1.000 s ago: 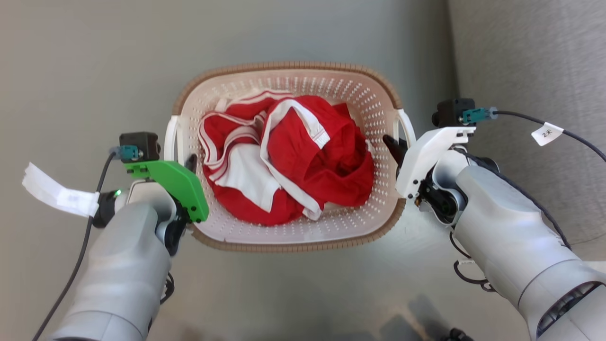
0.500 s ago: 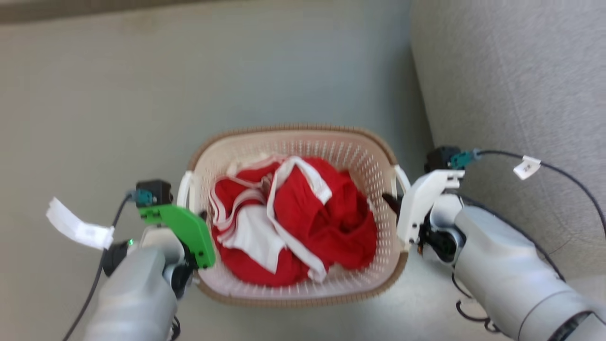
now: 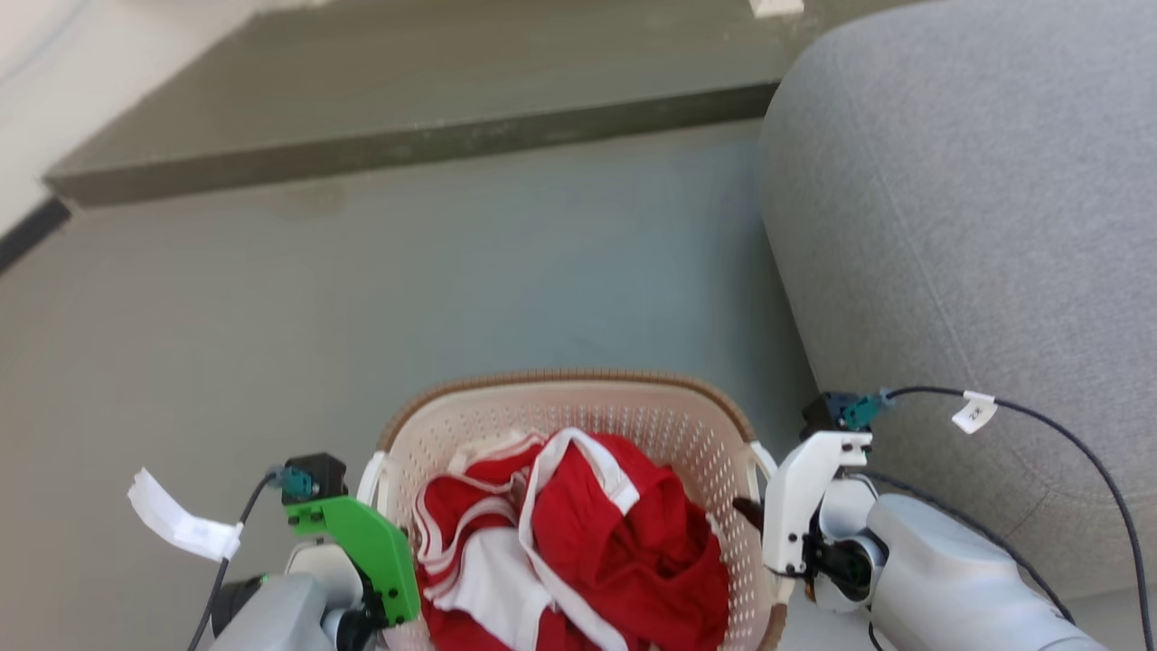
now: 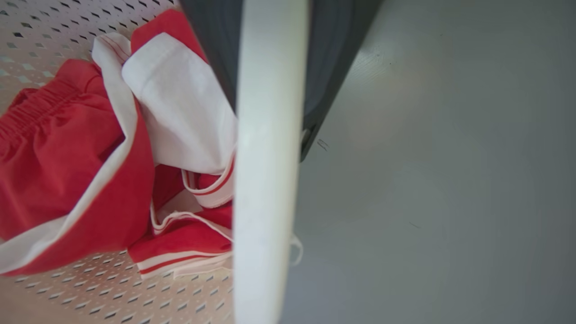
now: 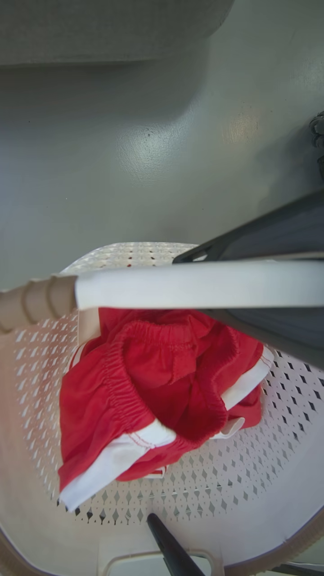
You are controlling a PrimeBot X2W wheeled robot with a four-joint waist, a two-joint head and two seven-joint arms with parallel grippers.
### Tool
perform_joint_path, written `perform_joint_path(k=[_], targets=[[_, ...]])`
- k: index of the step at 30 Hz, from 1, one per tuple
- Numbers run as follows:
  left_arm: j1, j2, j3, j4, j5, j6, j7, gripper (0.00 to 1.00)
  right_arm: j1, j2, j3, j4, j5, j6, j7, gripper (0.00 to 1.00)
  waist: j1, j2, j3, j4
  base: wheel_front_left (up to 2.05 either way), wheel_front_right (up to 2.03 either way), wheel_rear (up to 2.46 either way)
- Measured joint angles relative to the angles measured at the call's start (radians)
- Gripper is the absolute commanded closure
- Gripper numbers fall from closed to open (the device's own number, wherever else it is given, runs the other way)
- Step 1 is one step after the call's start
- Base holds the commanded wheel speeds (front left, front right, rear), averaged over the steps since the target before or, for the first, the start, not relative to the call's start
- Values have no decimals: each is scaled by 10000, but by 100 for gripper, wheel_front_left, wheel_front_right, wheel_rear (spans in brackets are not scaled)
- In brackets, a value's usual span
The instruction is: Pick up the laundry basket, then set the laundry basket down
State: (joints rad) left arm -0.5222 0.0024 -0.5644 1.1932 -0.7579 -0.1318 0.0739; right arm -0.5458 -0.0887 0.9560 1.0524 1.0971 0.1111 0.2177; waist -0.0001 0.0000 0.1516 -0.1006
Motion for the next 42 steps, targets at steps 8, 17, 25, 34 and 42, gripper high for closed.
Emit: perform_joint_path(k=[8, 17, 25, 34, 42], targets=[[209, 2, -157, -2, -318, 0, 236, 100, 128, -58, 180, -56, 130, -75, 268, 100, 0, 0, -809, -19, 0, 0, 0], [329, 13, -267, -19, -476, 0, 408, 100, 230, -96, 328, -111, 299, -77, 512, 100, 0, 0, -1150, -27, 0, 0, 0], [338, 27, -451, -88, -575, 6, 481, 100, 230, -186, 479, -186, 416, -77, 560, 100, 0, 0, -1190, -18, 0, 0, 0], [355, 42, -533, -199, -857, 48, 483, 100, 230, -307, 564, -265, 569, -77, 560, 100, 0, 0, -1158, 27, 0, 0, 0], [367, 58, -658, -234, -989, 127, 483, 100, 230, -328, 688, -278, 644, -77, 560, 100, 0, 0, -1134, 48, 0, 0, 0]])
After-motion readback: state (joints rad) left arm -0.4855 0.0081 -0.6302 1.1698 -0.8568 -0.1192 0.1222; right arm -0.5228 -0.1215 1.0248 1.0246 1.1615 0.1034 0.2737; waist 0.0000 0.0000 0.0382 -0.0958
